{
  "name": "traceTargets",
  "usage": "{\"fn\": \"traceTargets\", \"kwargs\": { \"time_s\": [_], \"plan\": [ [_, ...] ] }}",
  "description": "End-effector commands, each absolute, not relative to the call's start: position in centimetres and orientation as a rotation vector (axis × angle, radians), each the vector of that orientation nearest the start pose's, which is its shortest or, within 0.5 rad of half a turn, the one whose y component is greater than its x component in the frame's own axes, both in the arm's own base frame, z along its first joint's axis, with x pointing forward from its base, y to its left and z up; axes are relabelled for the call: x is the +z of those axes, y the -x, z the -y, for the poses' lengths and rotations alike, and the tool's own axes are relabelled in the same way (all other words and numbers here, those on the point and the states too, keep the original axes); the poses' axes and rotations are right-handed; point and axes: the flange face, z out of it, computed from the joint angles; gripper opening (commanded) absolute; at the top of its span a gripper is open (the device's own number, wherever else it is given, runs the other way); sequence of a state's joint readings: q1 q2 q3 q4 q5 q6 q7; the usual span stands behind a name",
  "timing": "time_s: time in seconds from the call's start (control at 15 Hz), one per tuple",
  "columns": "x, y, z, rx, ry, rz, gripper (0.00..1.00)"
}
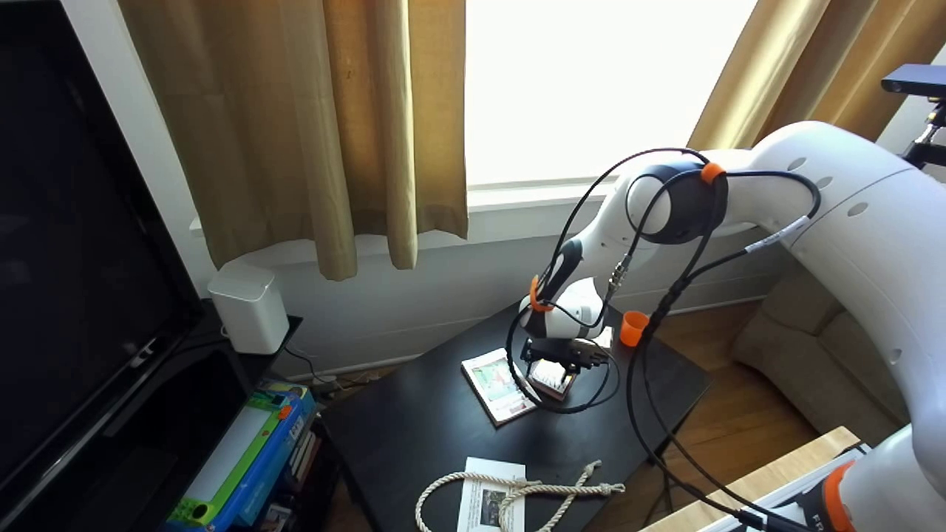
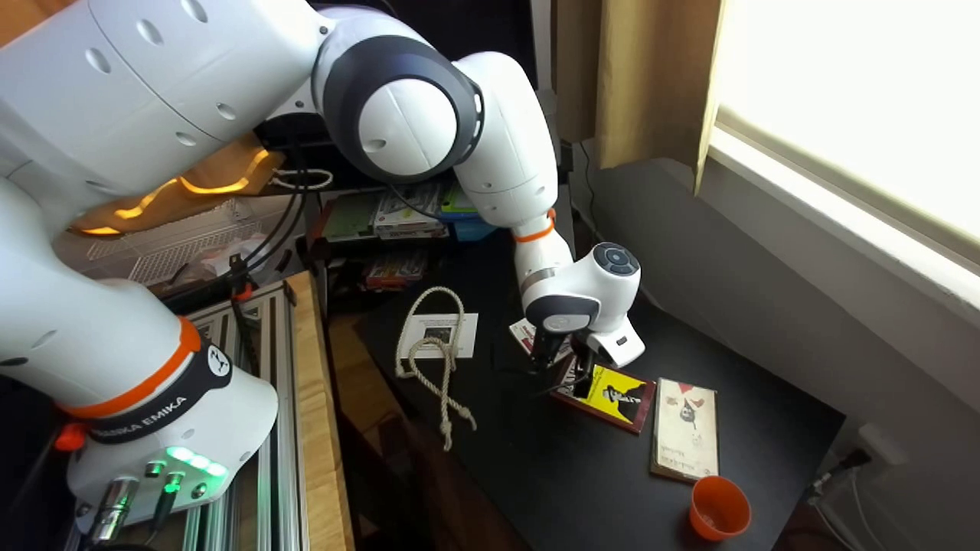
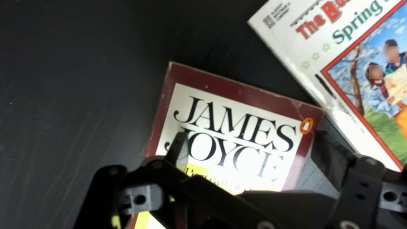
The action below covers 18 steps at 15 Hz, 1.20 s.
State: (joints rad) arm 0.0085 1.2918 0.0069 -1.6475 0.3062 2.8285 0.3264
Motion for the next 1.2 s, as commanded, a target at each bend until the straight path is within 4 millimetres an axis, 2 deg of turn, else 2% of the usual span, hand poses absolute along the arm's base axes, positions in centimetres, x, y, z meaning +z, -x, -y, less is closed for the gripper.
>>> {"fn": "traceTargets", "kwargs": {
  "time_s": [0.0,0.4,0.47,0.53,1.13],
  "plan": [
    [-15.2,-55.8,0.8,0.180,2.899,-0.945,1.00],
    [-16.0,-55.9,0.8,0.189,2.885,-0.990,1.00],
    [-16.2,-55.9,0.8,0.188,2.885,-0.997,0.75],
    [-16.3,-55.9,0.8,0.182,2.886,-1.000,0.74],
    [-15.3,-57.0,-0.4,0.142,2.862,-1.030,0.05]
  ]
}}
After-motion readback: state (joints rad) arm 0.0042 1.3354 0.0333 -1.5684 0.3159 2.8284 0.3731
